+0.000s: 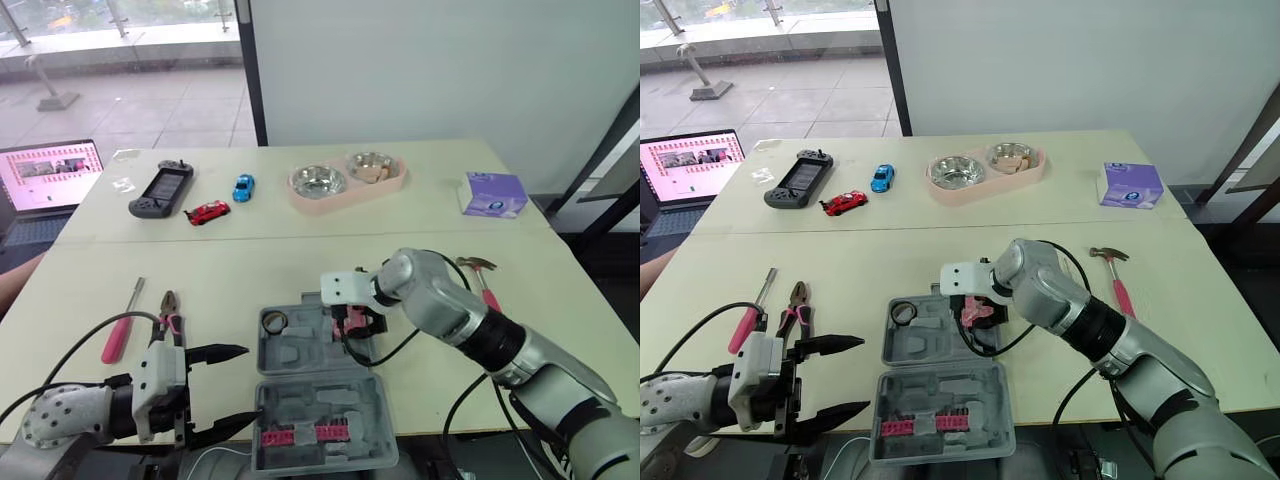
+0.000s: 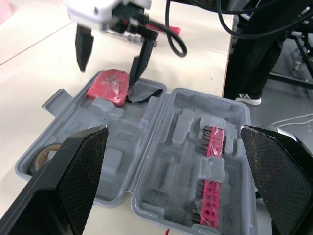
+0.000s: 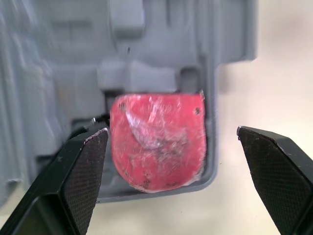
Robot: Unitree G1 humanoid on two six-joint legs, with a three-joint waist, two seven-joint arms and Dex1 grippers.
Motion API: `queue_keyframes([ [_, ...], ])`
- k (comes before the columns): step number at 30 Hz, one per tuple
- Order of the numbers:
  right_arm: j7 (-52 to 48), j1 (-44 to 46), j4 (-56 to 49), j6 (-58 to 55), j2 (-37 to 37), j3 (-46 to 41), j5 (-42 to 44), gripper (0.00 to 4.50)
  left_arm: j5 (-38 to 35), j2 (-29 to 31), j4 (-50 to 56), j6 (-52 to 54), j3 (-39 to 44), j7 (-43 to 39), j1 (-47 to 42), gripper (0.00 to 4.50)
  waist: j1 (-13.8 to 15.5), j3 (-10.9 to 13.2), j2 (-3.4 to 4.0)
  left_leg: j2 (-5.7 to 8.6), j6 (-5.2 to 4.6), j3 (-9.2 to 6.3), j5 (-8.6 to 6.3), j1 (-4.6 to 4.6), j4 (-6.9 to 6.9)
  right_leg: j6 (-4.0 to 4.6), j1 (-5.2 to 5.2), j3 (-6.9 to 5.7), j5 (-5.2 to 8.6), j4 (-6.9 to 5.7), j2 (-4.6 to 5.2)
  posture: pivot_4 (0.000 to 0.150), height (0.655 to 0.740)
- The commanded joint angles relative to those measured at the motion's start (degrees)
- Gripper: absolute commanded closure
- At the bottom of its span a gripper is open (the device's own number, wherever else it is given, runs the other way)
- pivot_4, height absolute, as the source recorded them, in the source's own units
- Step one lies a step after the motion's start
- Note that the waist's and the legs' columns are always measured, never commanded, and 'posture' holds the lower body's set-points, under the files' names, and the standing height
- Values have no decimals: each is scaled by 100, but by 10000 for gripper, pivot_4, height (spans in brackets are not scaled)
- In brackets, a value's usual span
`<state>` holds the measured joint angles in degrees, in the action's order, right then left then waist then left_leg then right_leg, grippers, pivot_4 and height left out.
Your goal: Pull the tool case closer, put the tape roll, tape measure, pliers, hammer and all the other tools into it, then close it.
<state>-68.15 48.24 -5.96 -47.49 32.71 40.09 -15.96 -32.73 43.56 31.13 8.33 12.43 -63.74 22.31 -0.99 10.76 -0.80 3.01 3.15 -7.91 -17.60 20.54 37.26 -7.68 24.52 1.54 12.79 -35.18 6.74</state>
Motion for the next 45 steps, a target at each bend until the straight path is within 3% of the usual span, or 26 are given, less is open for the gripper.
queue_keyframes([
  [1, -64, -191, -415, -86, 143, -608, 441, 536, -86, 27, 102, -31, 125, -27, -1, 0, 6, 0, 0, 0, 0, 0, 0, 1, 0, 0, 0, 0, 0, 0, 0, 1500, 7360],
  [4, 107, -548, -325, 186, 85, -1151, 867, 536, -160, 4, -8, 20, 208, 28, -57, 0, 9, -1, -1, 0, 0, 0, 0, 0, 0, 0, -2, 0, 0, 1, 0, 1500, 7360],
  [7, 267, -792, -17, 616, 1, -1472, 1123, 8578, -165, -13, -145, 6, 257, 54, -144, 0, -11, 0, 0, 0, 0, 0, 0, -2, 0, 0, -3, 0, 0, 0, 0, 1500, 7360],
  [13, 477, -1134, 457, 1260, -225, -1794, 1544, 38203, -146, -71, -267, -13, 301, 90, -231, 0, -16, 0, -1, -1, 0, 1, 0, -4, -2, 1, -3, 0, -1, 0, -1, 1500, 7360],
  [36, 796, -1641, 1268, 2196, -81, -1941, 1608, 38203, -69, -114, -279, -64, 280, 46, -187, 0, -4, 0, -1, -1, 0, 1, 0, -4, -1, 1, -4, 1, -1, 0, -1, 1500, 7360],
  [45, 893, -1712, 1734, 1672, 64, -1449, 1101, 38203, -56, -107, -252, -79, 280, 29, -150, 0, 10, -24, -6, -1, 0, 1, 0, -18, 1, 1, -21, 1, -1, 1, -1, 1500, 7360],
])
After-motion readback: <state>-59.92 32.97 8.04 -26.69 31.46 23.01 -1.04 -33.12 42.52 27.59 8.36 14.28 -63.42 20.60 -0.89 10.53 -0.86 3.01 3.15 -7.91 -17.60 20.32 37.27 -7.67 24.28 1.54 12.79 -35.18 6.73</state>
